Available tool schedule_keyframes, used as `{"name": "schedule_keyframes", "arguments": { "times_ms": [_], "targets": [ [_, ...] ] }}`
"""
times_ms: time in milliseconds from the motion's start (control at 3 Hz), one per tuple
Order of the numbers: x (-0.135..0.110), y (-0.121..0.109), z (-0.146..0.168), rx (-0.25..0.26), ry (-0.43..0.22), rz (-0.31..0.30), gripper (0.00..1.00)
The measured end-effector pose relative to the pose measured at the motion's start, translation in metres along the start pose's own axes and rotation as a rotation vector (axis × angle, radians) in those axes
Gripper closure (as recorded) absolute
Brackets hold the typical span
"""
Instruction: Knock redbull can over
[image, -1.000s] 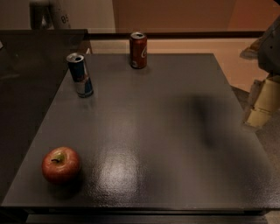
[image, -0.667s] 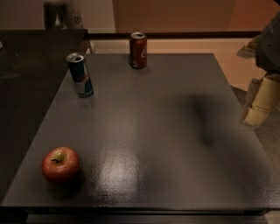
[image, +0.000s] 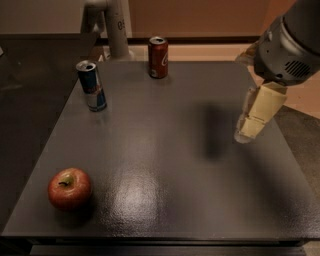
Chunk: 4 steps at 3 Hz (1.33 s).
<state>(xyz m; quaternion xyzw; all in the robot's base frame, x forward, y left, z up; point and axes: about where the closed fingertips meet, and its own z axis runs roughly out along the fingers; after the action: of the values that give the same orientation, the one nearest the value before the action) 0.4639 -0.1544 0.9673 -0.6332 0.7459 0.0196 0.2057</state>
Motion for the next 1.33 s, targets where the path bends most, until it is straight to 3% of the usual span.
{"name": "schedule_keyframes", "arguments": {
  "times_ms": [333,1333],
  "targets": [
    [-0.031,-0.011,0.016,-0.002,-0.057,-0.008,0.00],
    [-0.133,-0.054,0.079,0.016,-0.238,0.097,0.00]
  ]
}}
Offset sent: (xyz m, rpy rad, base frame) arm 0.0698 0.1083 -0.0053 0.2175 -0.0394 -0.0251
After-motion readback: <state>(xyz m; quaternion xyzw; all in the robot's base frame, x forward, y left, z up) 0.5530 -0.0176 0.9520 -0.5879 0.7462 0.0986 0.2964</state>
